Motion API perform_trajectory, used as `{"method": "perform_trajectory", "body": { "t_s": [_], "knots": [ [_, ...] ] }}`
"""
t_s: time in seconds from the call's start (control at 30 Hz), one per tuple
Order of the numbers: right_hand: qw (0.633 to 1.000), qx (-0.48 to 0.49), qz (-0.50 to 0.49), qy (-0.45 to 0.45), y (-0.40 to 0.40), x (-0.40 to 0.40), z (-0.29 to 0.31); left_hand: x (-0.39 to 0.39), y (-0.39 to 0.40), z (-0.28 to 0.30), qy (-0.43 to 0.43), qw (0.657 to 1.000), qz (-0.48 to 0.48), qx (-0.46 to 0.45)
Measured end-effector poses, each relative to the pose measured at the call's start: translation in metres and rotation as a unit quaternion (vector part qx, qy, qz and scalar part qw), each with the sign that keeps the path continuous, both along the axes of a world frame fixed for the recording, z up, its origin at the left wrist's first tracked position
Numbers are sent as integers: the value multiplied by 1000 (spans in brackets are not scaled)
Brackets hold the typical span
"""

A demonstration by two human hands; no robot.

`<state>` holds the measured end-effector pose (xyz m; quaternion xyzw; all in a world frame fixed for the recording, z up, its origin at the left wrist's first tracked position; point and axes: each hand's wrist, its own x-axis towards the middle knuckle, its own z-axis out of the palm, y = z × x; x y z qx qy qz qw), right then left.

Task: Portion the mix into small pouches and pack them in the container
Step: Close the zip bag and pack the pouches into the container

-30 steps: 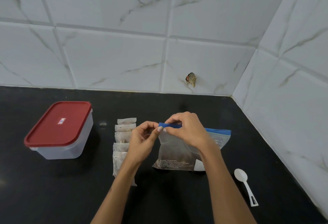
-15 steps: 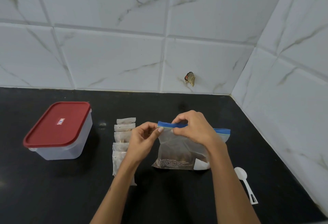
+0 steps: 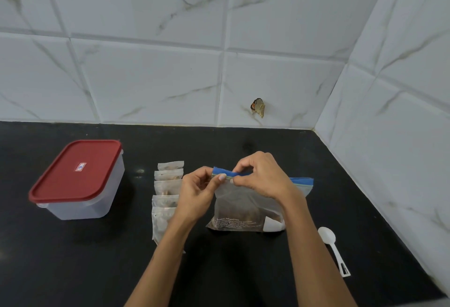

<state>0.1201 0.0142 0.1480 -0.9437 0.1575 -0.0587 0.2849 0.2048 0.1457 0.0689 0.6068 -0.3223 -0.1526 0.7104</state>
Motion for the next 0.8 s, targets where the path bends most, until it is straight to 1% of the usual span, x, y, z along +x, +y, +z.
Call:
{"method": "perform_trajectory", "body": {
  "t_s": [0.13,0.23,0.33,0.47,0.57,0.63,0.7,0.8],
  "knots": [
    [1000,7,4,1,0,-2,0,-3,-2,-1,11,1000,16,-17],
    [1000,8,-12,11,-5,-6,2,-3,-3,-2,30,999,20,-32],
    [1000,7,-26,5,-8,-8,2,-3,-1,0,37,999,7,-33],
    [1000,4,-21,5,-7,-9,-1,-5,-1,2,47,997,-9,-63],
    [1000,6,-13,-1,-5,-10,-1,-7,-2,1,38,997,-17,-61],
    [1000,12,-14,-4,-3,-11,0,-7,-4,1,56,996,-15,-63],
    [999,21,-25,-11,-4,-12,-1,-5,-3,1,72,995,-23,-63],
    [998,35,-46,-19,-7,-15,-2,-2,-1,-3,73,995,-44,-54]
  ]
}}
